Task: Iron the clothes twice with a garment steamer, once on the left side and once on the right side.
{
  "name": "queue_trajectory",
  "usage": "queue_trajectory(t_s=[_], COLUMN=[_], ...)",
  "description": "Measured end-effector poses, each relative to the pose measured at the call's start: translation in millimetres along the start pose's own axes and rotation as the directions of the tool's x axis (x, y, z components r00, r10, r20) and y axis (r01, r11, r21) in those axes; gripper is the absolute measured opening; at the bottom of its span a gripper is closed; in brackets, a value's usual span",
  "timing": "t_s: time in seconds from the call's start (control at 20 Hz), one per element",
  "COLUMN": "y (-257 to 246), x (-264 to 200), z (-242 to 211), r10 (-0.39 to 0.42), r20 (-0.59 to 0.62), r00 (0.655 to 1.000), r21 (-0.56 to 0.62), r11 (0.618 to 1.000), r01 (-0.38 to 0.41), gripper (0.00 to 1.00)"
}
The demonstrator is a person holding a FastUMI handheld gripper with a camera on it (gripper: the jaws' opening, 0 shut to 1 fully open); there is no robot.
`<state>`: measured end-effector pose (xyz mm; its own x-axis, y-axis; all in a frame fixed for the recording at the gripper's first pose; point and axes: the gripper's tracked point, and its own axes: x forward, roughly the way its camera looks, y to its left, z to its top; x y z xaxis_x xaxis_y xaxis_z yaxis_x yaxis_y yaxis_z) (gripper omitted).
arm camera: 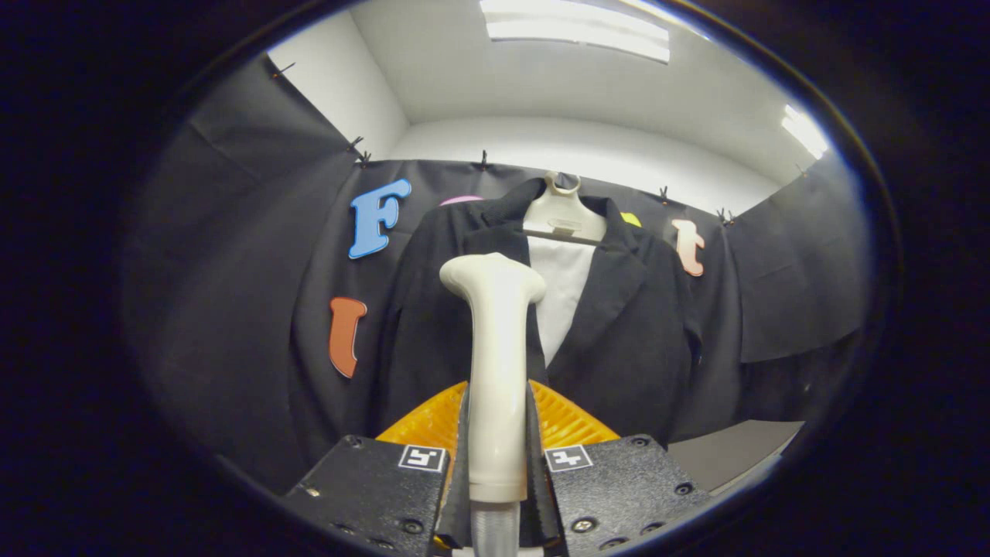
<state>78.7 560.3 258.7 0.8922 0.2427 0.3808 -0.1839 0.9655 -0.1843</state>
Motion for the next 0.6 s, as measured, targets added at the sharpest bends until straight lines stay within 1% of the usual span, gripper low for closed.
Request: queue_trajectory(t_s=[0.6], y=[7.0], x=[-50.5], z=[-68.8], r10=[0.032], r20=[-0.133], r00=[0.991], r21=[-0.056], r11=[0.998], r01=[-0.040], gripper=[0.33])
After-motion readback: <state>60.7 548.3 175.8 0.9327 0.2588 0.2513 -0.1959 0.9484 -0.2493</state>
